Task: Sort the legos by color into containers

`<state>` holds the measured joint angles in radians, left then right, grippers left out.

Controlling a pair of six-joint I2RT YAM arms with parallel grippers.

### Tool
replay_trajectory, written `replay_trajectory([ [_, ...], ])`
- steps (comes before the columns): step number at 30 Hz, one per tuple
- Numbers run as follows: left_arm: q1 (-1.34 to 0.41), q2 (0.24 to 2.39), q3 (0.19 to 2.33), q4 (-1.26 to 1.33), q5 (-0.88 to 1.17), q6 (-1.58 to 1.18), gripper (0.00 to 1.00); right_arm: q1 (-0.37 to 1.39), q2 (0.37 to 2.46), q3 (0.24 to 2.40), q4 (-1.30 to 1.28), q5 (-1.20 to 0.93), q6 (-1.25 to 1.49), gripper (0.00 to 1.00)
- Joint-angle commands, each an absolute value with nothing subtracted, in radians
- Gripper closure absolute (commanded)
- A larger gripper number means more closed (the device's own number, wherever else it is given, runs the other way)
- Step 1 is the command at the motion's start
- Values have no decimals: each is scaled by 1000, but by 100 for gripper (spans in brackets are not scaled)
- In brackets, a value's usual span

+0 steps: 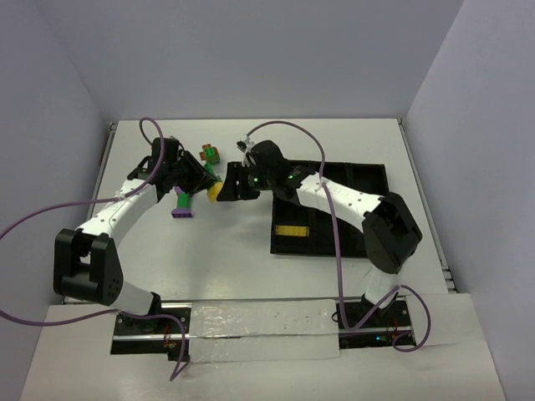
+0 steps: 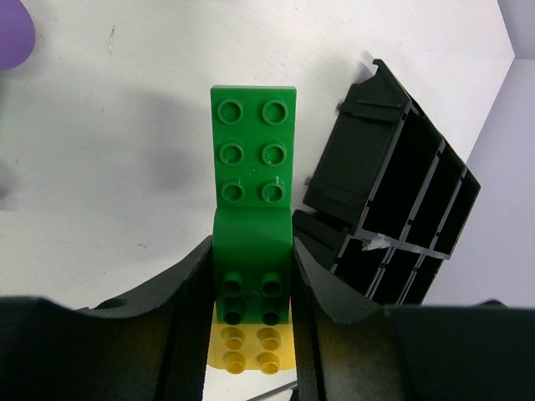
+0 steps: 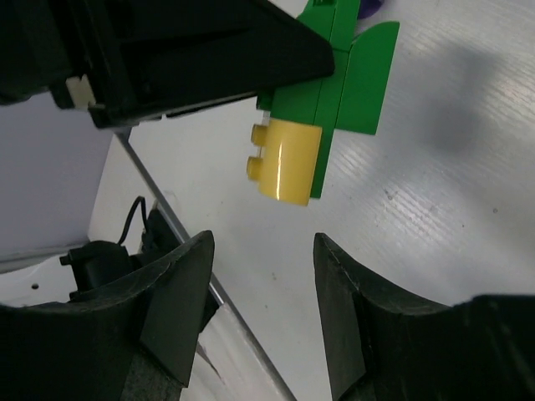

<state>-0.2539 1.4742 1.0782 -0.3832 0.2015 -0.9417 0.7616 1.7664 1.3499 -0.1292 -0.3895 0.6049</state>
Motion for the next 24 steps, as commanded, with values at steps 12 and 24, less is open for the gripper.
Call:
replay_trajectory([
  [12,-258,1476,1107,-339,252,-936,100,767,1869,1486,-54,-344,658,46],
  [24,-258,1471,1100,-344,246,-930,100,764,1871,1490,-69,-266,647,46],
])
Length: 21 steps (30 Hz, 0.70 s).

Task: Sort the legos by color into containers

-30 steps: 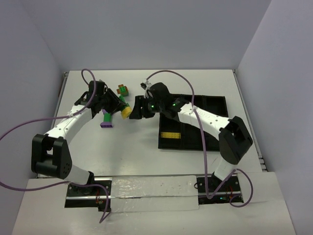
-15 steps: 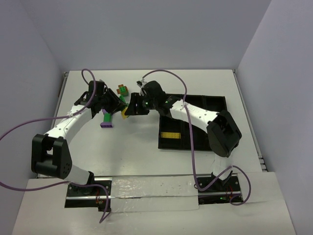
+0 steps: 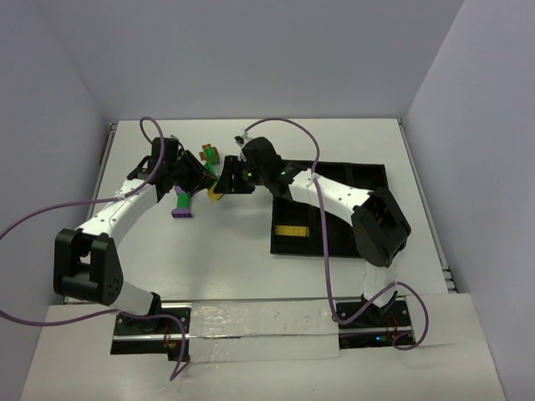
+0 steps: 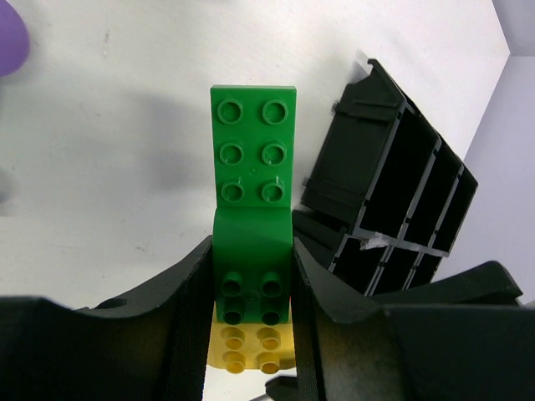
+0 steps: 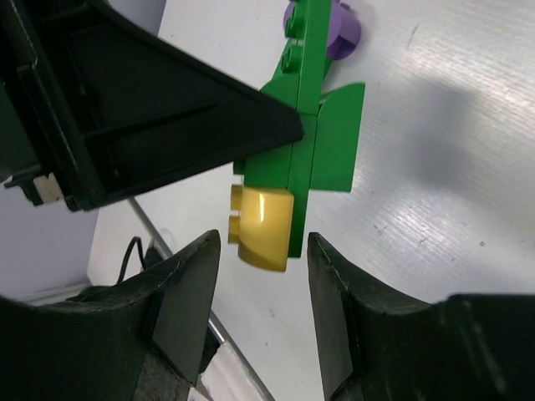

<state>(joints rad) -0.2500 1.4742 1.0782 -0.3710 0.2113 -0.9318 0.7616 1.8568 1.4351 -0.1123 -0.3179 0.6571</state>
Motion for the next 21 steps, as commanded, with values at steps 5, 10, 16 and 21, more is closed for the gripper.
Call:
replay_trajectory([
  [5,-258,1465,1104,-347,239,-915,100,762,1871,1489,-65,-273,647,46],
  [10,-258,1464,1097,-349,239,-913,100,762,1873,1507,-66,-287,641,47],
  [16,-258,1476,1086,-338,250,-919,100,765,1881,1508,-57,-320,643,55],
  [21,-258,1471,1087,-343,239,-917,100,772,1906,1528,-70,-344,640,57],
])
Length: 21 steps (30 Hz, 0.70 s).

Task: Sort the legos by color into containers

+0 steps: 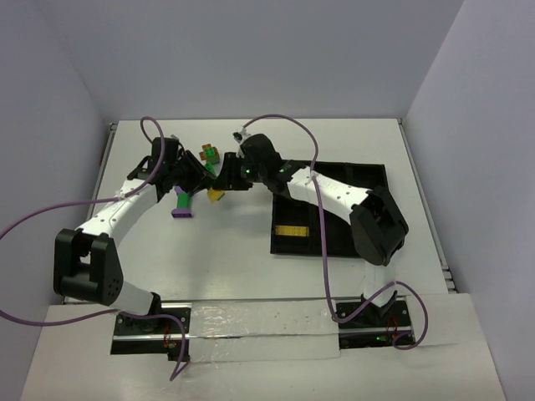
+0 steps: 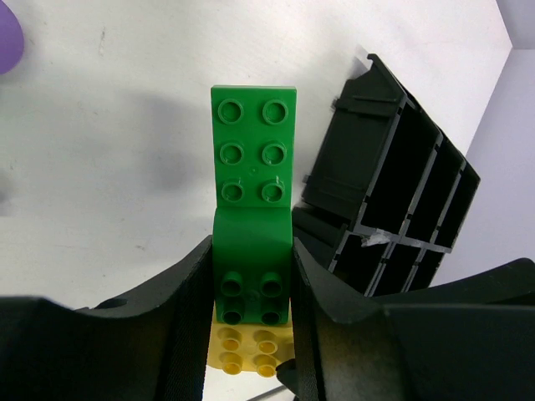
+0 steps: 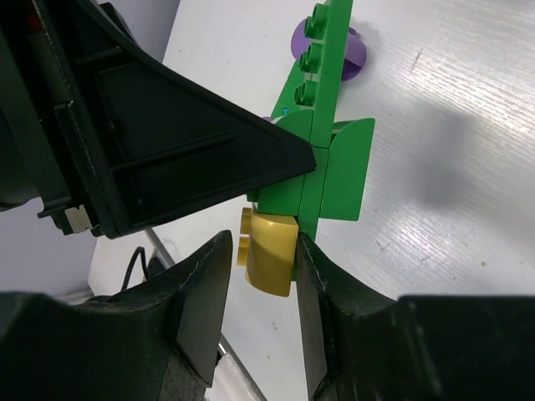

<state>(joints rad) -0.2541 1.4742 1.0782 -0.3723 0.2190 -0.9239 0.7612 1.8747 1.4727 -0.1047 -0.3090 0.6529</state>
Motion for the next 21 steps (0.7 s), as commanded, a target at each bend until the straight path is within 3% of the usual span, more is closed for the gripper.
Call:
replay_trajectory([
  [1,-258,1471,1087,-343,237,-917,100,774,1908,1528,-72,-344,640,57],
  [6,-258,1481,1096,-359,221,-911,100,779,1905,1516,-64,-337,643,58],
  [10,-258,1499,1103,-367,212,-903,100,781,1896,1492,-57,-320,649,72],
  [16,-258,1531,1108,-369,200,-891,100,780,1903,1472,-49,-303,655,74],
  [21,-259,1575,1111,-370,183,-884,100,779,1923,1442,-24,-291,669,94],
])
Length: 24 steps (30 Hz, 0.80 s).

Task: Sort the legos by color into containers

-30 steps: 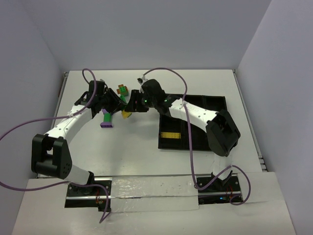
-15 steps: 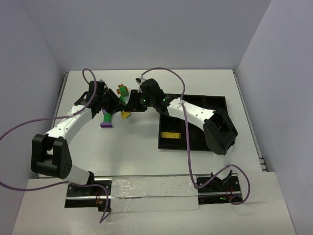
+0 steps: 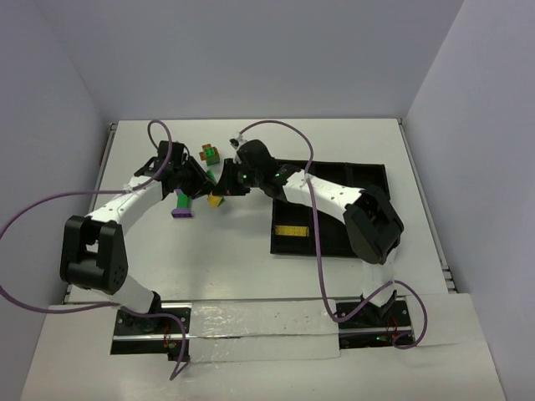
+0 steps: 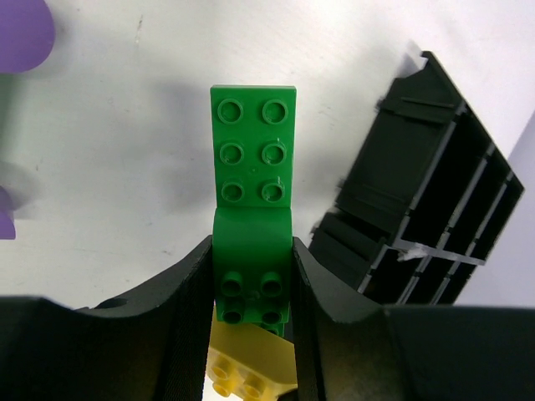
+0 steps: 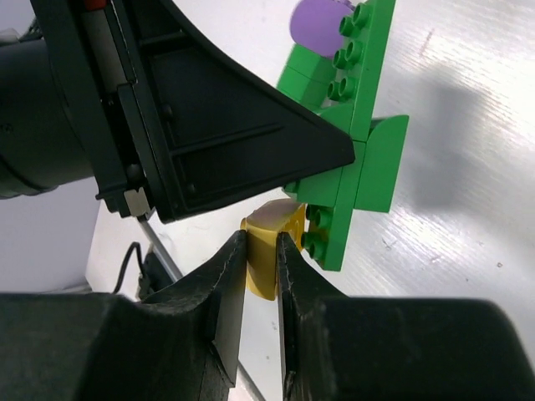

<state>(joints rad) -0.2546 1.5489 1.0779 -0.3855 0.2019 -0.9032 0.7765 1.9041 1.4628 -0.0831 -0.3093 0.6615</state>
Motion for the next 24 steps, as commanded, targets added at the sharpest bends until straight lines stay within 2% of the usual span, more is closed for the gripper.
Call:
replay_trajectory([
  [1,-258,1582,1113,-371,180,-883,100,779,1928,1438,-20,-292,672,100],
  [10,-258,1616,1163,-398,134,-870,100,779,1865,1387,-33,-315,648,100],
  [20,-258,1634,1191,-413,105,-856,100,737,1516,1125,-132,-207,566,100],
  [24,-259,1646,1189,-405,114,-856,100,631,1365,961,-134,-199,595,100],
])
